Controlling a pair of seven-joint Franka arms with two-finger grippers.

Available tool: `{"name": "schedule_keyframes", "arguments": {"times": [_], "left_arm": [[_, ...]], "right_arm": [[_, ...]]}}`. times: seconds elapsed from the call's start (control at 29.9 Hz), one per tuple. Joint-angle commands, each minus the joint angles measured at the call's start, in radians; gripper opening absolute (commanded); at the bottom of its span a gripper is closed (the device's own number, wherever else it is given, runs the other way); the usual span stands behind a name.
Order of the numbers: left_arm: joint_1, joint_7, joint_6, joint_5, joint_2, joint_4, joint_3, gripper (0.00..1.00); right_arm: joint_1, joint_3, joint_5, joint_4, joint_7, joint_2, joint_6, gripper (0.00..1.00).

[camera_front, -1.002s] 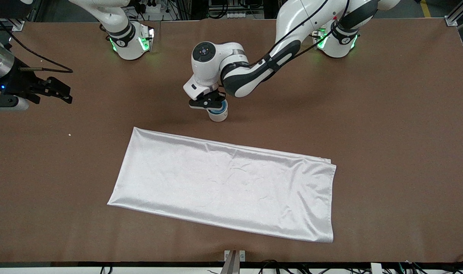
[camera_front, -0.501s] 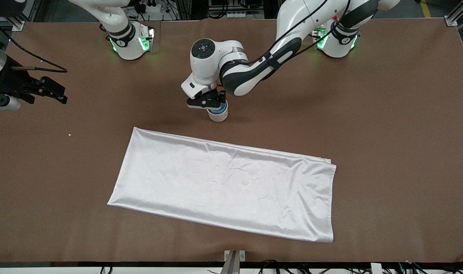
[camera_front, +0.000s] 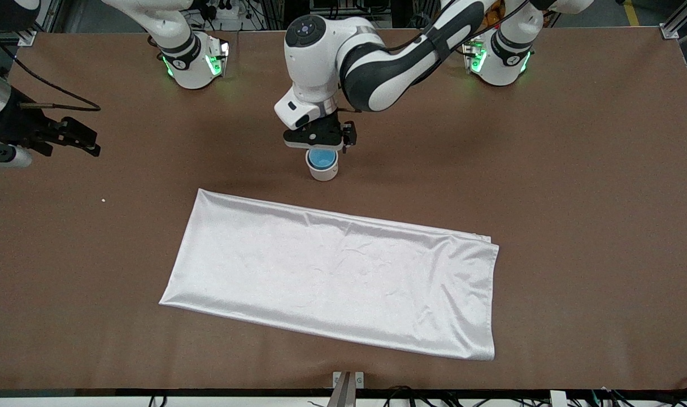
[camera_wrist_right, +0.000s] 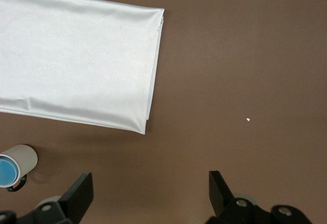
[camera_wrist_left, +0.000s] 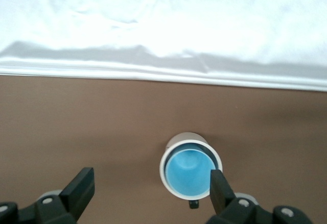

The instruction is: Place blue cup into white mug on table

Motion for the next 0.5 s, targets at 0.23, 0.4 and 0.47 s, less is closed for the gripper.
{"name": "schedule_keyframes", "arguments": {"times": [0.23, 0.4, 0.47], "left_arm": [[-0.007, 0.395, -0.103, -0.366, -0.244, -0.027, 0.313, 1.00], [-0.004, 0.483, -0.208, -0.391, -0.313, -0.030, 0.415, 1.00], [-0.002, 0.492, -0.237, -0.391, -0.330, -0.031, 0.439, 1.00]], "right_arm": [[0.002, -0.005, -0.009, 0.021, -0.010, 0.027, -0.005, 1.00], [-0.016, -0.007, -0.012, 0.024, -0.013, 0.027, 0.001, 1.00], [-0.024, -0.007, -0.021, 0.033, -0.035, 0.027, 0.001, 1.00]]}}
